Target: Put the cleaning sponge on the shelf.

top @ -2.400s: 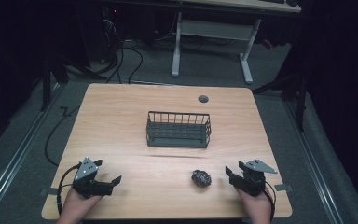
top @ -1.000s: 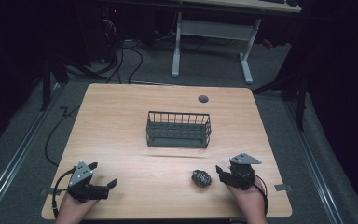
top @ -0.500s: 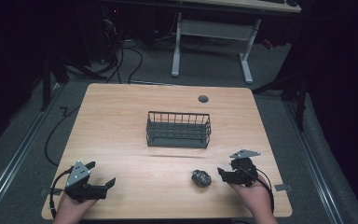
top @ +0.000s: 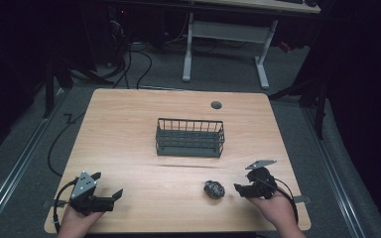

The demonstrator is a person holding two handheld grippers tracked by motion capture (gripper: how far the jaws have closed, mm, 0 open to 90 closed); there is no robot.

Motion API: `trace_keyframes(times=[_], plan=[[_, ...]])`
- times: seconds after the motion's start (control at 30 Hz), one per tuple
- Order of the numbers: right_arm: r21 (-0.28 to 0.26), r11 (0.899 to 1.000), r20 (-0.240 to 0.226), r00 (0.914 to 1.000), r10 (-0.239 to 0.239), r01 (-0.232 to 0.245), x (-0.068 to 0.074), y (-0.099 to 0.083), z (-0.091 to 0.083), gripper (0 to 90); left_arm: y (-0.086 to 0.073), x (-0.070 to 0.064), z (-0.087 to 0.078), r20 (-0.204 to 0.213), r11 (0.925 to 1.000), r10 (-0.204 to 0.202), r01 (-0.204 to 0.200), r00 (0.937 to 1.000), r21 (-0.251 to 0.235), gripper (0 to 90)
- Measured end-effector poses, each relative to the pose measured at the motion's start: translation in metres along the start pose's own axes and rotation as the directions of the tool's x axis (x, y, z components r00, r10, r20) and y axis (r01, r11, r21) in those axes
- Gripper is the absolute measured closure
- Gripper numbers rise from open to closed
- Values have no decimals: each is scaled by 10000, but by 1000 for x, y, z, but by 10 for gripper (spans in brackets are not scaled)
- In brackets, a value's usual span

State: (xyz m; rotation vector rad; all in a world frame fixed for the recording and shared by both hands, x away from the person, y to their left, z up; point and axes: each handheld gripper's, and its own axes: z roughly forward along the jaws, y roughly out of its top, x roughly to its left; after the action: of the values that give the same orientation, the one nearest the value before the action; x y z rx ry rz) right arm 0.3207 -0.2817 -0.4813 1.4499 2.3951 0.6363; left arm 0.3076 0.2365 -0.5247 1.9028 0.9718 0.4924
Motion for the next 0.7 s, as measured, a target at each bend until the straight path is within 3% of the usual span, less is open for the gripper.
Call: trace_keyframes(times=[0.23, 0.43, 0.7], plan=[[658, 9970, -3, 9991, -416, 416, 6, 10, 3, 323, 0, 0, -3, 81, 10000, 2, -2, 10000, -98, 0], [1392, 9871, -50, 9968, -796, 795, 8, 21, 4, 315, -2, 0, -3, 67, 10000, -57, 57, 10000, -62, 0], [1885, 9761, -184, 9941, -1064, 1080, 11, 31, 1, 309, -2, -1, -2, 151, 10000, -22, 22, 9999, -4, 0]])
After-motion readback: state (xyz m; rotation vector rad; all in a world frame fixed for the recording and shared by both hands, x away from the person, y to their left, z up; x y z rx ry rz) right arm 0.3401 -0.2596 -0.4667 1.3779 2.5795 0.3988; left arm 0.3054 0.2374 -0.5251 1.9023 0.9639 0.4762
